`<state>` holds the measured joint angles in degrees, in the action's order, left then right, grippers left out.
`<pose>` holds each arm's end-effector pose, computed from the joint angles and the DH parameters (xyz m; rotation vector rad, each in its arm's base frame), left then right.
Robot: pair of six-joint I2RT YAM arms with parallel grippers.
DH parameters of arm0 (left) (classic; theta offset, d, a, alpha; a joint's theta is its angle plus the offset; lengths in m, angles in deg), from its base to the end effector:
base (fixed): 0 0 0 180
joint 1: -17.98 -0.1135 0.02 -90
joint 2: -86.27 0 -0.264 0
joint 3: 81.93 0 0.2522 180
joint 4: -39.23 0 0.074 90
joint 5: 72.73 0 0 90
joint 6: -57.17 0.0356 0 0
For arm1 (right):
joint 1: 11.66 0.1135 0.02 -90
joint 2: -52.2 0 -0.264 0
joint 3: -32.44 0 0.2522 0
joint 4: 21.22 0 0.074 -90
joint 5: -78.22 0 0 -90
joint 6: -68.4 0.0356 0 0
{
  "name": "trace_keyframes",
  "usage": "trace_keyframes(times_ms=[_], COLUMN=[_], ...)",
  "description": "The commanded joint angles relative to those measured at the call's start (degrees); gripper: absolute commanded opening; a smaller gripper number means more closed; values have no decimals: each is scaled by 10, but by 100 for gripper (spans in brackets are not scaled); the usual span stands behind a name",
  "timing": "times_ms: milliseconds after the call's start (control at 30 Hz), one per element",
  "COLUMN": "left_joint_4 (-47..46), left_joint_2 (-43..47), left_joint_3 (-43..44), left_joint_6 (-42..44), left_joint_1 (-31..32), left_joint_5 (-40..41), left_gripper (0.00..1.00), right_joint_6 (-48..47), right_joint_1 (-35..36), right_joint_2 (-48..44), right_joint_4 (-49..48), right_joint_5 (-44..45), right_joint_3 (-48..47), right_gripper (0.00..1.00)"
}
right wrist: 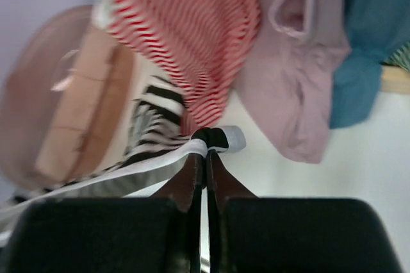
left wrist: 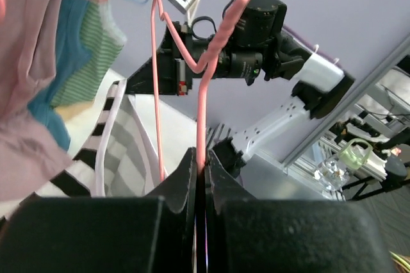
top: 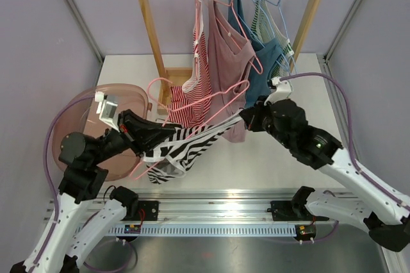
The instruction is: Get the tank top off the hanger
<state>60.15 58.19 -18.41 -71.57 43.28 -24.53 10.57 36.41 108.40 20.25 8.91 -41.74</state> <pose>0.0711 -0.0599 0.4092 0.5134 1.4465 -1.3886 0.1506 0.1489 0.3680 -0.0391 1.9952 0.5607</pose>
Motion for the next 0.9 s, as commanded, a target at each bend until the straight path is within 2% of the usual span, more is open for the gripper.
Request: trace_keyframes(times_ms=[0, 33, 100, 233, 300, 333, 367, 500, 600, 700, 733, 800, 867], left_joint_4=[-218, -262, -283, -396, -397, -373, -368, -392, -334, -192, -101, 16, 62], left_joint_2=[-49, -60, -90, -132, -146, -152, -153, -134, -105, -95, -96, -108, -109], left_joint_3=[25, 32, 55, 60, 74, 94, 99, 88, 99, 151, 168, 217, 230], left_joint_6=[-70, -69, -35, 47, 74, 82, 103, 145, 158, 165, 166, 166, 162], left_joint_1=[7, 12, 34, 73, 82, 82, 82, 82, 82, 82, 82, 82, 82], left_joint_5=[11, 32, 72, 182, 226, 286, 312, 409, 456, 507, 534, 550, 557], left_gripper=[0, 0, 0, 0, 0, 0, 0, 0, 0, 0, 0, 0, 0], right_joint_6=[-52, -52, -51, -69, -85, -92, -99, -125, -116, -97, -90, -65, -44], right_joint_1=[-8, -7, -7, -8, -7, -7, -8, -8, -8, -7, -7, -7, -3], right_joint_2=[-45, -52, -53, -33, -23, -15, -11, -4, -12, -31, -34, -40, -43], right_joint_4=[-38, -40, -39, -10, 22, 41, 59, 118, 109, 89, 86, 72, 54], right_joint_5=[-127, -187, -241, -397, -431, -439, -437, -454, -426, -340, -322, -287, -270], right_joint_3=[-54, -81, -113, -229, -265, -298, -311, -311, -232, -112, -91, -35, 1], right_gripper=[0, 0, 0, 0, 0, 0, 0, 0, 0, 0, 0, 0, 0])
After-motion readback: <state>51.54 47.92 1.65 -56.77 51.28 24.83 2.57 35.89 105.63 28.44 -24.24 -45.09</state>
